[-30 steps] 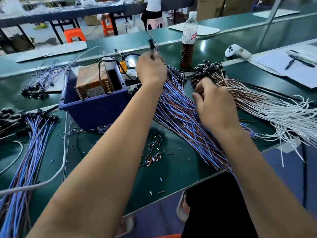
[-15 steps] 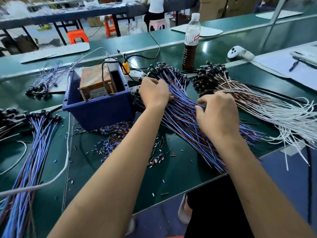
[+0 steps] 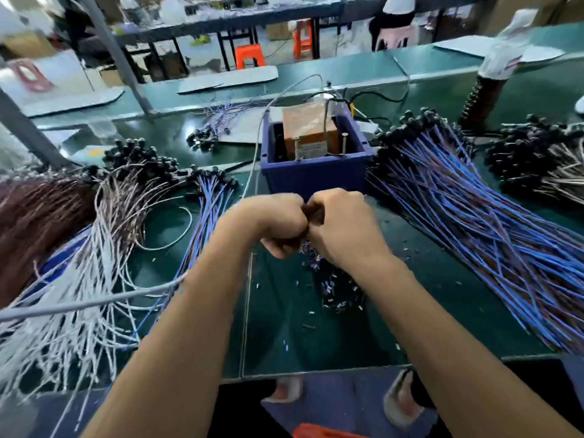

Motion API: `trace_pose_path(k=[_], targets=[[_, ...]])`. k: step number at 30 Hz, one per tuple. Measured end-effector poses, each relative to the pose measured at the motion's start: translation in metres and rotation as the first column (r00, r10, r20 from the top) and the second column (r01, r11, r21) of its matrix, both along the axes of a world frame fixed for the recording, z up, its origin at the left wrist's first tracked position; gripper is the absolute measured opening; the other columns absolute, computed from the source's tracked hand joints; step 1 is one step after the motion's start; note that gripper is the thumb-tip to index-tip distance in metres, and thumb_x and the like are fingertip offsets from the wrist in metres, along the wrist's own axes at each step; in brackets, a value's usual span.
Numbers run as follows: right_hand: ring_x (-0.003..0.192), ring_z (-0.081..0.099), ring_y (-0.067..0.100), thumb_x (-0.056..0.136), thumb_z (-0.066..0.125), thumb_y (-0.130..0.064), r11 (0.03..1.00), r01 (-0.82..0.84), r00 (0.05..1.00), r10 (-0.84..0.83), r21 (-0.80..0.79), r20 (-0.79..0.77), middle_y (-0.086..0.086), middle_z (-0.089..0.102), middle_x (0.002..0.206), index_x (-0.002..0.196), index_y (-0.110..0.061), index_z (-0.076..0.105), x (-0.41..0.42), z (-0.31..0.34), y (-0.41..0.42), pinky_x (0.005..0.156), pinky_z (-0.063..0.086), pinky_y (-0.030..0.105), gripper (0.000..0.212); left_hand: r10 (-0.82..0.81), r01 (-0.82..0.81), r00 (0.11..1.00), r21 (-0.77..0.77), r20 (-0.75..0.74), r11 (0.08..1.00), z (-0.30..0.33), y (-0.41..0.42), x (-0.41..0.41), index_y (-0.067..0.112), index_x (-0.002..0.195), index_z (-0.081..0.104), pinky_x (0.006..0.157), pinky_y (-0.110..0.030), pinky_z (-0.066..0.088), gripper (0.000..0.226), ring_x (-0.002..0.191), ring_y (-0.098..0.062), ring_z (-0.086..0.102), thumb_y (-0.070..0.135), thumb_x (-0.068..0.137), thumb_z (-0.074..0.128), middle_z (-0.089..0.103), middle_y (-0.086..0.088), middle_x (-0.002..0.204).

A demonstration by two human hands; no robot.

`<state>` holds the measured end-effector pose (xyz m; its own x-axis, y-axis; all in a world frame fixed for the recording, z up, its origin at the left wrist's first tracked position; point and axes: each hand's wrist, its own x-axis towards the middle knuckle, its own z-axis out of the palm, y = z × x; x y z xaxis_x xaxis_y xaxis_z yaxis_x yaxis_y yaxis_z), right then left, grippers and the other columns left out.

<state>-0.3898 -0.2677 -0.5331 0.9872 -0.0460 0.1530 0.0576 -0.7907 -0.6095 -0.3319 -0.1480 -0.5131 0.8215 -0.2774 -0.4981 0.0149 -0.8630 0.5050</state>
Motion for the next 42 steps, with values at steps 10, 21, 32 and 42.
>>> trace_pose_path(k=[10, 21, 32, 42], targets=[[0.078, 0.074, 0.041, 0.091, 0.051, -0.005, 0.936, -0.160, 0.951, 0.231, 0.314, -0.204, 0.024, 0.074, 0.082, 0.093, 0.005, 0.068, 0.038, -0.018, 0.142, 0.075, 0.063, 0.051, 0.021, 0.144, -0.331, 0.858, 0.315, 0.494, 0.890, 0.001, 0.117, 0.012, 0.012, 0.070, 0.056, 0.063, -0.032, 0.046, 0.013, 0.072, -0.031, 0.060, 0.011, 0.082, 0.057, 0.067, -0.014, 0.082], [0.036, 0.063, 0.018, 0.087, 0.047, -0.003, 0.933, -0.025, 0.976, 0.100, 0.359, -0.193, 0.005, 0.061, 0.042, 0.078, -0.008, 0.067, 0.051, -0.036, 0.153, 0.040, 0.054, 0.029, 0.022, 0.168, -0.394, 0.760, 0.240, 0.628, 0.887, -0.026, 0.102, 0.052, 0.007, 0.113, 0.067, 0.074, -0.039, 0.043, 0.021, 0.111, -0.040, 0.064, 0.010, 0.093, 0.062, 0.067, -0.018, 0.119], [0.037, 0.063, 0.021, 0.091, 0.052, -0.011, 0.912, 0.002, 0.976, 0.087, 0.409, -0.199, 0.009, 0.063, 0.045, 0.066, -0.002, 0.066, 0.047, -0.037, 0.150, 0.042, 0.054, 0.029, 0.030, 0.289, -0.384, 0.802, 0.082, 0.523, 0.919, -0.025, 0.102, 0.062, 0.011, 0.065, 0.042, 0.058, -0.033, 0.033, 0.033, 0.064, -0.028, 0.047, 0.022, 0.090, 0.060, 0.048, -0.005, 0.064], [0.065, 0.054, 0.017, 0.096, 0.073, -0.038, 0.864, 0.083, 0.967, -0.189, 0.496, 0.168, -0.006, 0.057, 0.071, 0.086, -0.017, 0.053, 0.032, -0.027, 0.131, 0.064, 0.040, 0.032, 0.030, 0.652, -0.338, 0.671, -0.638, 0.352, 0.692, 0.036, 0.077, 0.041, 0.008, 0.093, 0.048, 0.062, -0.036, 0.055, 0.017, 0.067, -0.026, 0.068, 0.015, 0.106, 0.040, 0.071, -0.013, 0.084]])
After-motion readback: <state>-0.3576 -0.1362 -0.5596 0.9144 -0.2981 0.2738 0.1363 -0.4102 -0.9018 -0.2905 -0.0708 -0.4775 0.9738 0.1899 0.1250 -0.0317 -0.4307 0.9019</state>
